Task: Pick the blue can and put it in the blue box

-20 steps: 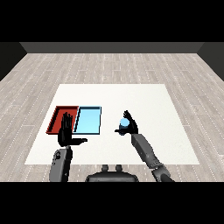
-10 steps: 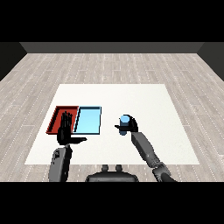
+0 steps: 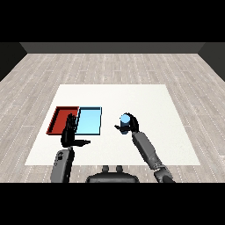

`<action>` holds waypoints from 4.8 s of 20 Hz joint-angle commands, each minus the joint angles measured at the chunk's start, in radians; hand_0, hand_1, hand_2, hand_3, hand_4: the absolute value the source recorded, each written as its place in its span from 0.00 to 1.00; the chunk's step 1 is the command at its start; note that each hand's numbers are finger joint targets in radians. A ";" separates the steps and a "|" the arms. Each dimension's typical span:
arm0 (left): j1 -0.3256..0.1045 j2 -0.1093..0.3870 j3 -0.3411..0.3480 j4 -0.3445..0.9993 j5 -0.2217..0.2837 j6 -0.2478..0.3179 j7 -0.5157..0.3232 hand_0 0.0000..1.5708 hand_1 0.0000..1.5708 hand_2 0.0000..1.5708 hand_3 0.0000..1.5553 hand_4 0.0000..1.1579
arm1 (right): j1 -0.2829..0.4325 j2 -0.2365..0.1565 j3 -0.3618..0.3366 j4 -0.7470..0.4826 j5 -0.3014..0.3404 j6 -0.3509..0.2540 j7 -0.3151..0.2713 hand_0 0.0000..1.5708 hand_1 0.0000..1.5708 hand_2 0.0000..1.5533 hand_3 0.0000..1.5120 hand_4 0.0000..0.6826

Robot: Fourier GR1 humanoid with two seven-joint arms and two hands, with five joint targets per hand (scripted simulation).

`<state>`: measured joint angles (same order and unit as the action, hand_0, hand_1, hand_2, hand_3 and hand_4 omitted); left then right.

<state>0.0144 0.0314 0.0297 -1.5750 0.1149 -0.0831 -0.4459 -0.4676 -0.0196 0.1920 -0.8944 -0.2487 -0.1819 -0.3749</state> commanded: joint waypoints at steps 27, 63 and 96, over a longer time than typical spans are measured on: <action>-0.242 -0.031 -0.296 0.248 0.013 0.217 0.095 0.00 0.00 0.00 0.00 0.00 | -0.007 0.019 0.008 -0.361 0.111 0.028 0.130 0.91 0.91 0.93 0.93 0.98; -0.460 -0.031 -0.482 0.547 0.209 0.330 0.069 0.00 0.00 0.00 0.00 0.00 | -0.018 0.020 0.315 -0.344 0.022 -0.120 0.055 0.90 0.90 0.93 0.92 0.92; -0.509 -0.030 -0.571 0.611 0.254 0.588 0.033 0.94 0.94 0.93 0.88 0.52 | -0.141 0.018 0.401 -0.328 -0.098 -0.179 0.092 0.89 0.89 0.93 0.92 0.81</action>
<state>-0.4554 0.0323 -0.5199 -0.9949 0.3004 0.4843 -0.4325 -0.5978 -0.0212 0.6057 -1.1880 -0.3331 -0.3585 -0.3423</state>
